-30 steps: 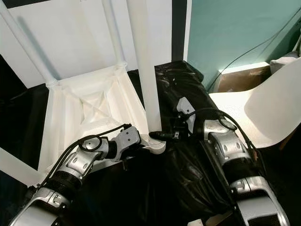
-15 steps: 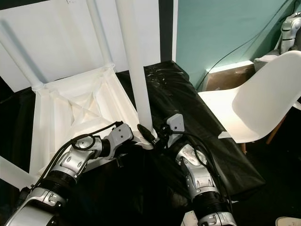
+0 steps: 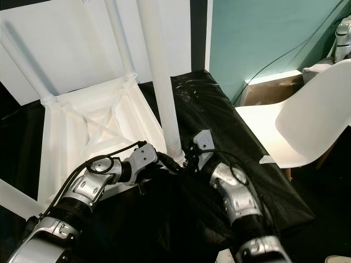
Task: Building children table
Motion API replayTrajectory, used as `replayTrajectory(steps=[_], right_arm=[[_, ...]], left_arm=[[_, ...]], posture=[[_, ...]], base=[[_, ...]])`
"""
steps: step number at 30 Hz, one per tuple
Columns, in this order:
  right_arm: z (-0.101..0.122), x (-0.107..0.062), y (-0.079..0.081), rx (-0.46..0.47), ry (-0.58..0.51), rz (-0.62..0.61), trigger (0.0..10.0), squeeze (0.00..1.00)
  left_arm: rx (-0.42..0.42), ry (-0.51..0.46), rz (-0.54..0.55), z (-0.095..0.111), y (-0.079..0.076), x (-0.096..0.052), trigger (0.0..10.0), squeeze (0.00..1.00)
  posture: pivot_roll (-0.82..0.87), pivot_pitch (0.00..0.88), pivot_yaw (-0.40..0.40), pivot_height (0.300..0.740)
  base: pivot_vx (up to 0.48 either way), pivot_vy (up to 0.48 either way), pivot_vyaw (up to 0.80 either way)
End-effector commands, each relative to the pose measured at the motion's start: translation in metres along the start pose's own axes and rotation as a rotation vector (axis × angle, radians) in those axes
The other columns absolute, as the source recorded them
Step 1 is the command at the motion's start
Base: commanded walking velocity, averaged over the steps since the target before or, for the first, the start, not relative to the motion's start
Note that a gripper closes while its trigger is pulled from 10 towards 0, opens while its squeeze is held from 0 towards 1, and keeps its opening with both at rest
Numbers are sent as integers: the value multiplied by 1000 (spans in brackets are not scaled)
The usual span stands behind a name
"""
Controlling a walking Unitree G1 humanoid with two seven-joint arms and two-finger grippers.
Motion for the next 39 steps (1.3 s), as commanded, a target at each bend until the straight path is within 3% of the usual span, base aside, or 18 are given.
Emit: replayTrajectory(steps=[1, 5, 8, 9, 11, 12, 17, 18, 19, 20, 22, 23, 25, 30, 35, 36, 38, 39], right_arm=[[-7, 0, 4, -17, 44, 151, 10000, 0], [-19, -4, 3, -44, 169, 301, 10000, 0], [-19, -4, 3, -44, 169, 301, 10000, 0], [-19, -4, 3, -47, 179, 320, 4824, 0], [-19, -4, 3, -47, 179, 320, 4824, 0], [-16, -4, 3, -48, 169, 342, 0, 0], [-10, -2, 6, -19, 133, 326, 0, 0], [-8, 1, 10, 9, 104, 262, 0, 0], [-6, 7, 7, 43, 68, 101, 0, 0], [-6, 7, 7, 43, 68, 101, 0, 0], [-4, 6, 6, 100, 13, -195, 0, 0], [-4, 6, 6, 100, 13, -195, 0, 0], [-5, -1, 14, 129, -24, -310, 0, 0], [-16, -12, 9, 149, 12, -407, 0, 0], [-15, -11, 9, 128, 19, -405, 0, 0], [-13, -10, 11, 116, 24, -392, 10000, 0], [-10, -7, 13, 105, 15, -359, 10000, 0], [-8, -3, 15, 99, 8, -284, 10000, 1000]], left_arm=[[-127, 90, -19, -45, -18, 12, 10000, 0], [-130, 87, -17, -45, -18, 12, 10000, 0], [-130, 87, -17, -45, -18, 12, 10000, 0], [-131, 87, -16, -45, -18, 12, 10000, 0], [-131, 87, -16, -45, -18, 12, 10000, 0], [-133, 88, -14, -46, -18, 12, 10000, 0], [-137, 88, -12, -47, -19, 12, 10000, 0], [-139, 87, -12, -47, -19, 12, 10000, 0], [-141, 84, -10, -46, -19, 12, 10000, 0], [-141, 84, -10, -46, -19, 12, 10000, 0], [-143, 81, -6, -46, -19, 12, 10000, 0], [-143, 81, -6, -46, -19, 12, 10000, 0], [-142, 83, -8, -47, -19, 12, 10000, 0], [-145, 85, -11, -48, -20, 12, 10000, 0], [-142, 88, -20, -48, -22, 13, 10000, 0], [-141, 87, -22, -47, -22, 14, 10000, 0], [-139, 86, -22, -46, -22, 14, 10000, 0], [-137, 86, -21, -45, -21, 14, 10000, 0]], posture=[[-28, 0, 26, 740], [-22, 0, 25, 740], [-22, 0, 25, 740], [-17, 0, 21, 740], [-17, 0, 21, 740], [-16, 0, 20, 740], [-14, 0, 17, 740], [-12, 0, 13, 740], [-8, 0, 8, 740], [-8, 0, 8, 740], [-9, 0, 9, 740], [-9, 0, 9, 740], [-10, 0, 10, 740], [-14, 0, 15, 740], [-24, 0, 22, 740], [-28, 0, 25, 740], [-29, 0, 26, 740], [-31, 0, 28, 740]], base=[[0, 0, 0], [0, 0, 0], [0, 0, 0], [0, 0, 0], [0, 0, 0], [0, 0, 0], [0, 0, 0], [0, 0, 0], [0, 0, 0], [0, 0, 0], [0, 0, 0], [0, 0, 0], [0, 0, 0], [0, 0, 0], [0, 0, 0], [0, 0, 0], [0, 0, 0], [0, 0, 0]])
Point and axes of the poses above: a point about 5 cm out from each wrist's last joint towards the gripper, its own x axis pointing out of the wrist towards the gripper, its own z axis along the axis of the wrist's last joint, y = z × x, the point moved 4 cm from there along x, pointing out of the wrist towards the gripper, and after that the axes turned 13 degrees about -x, right-handed, at the moved point
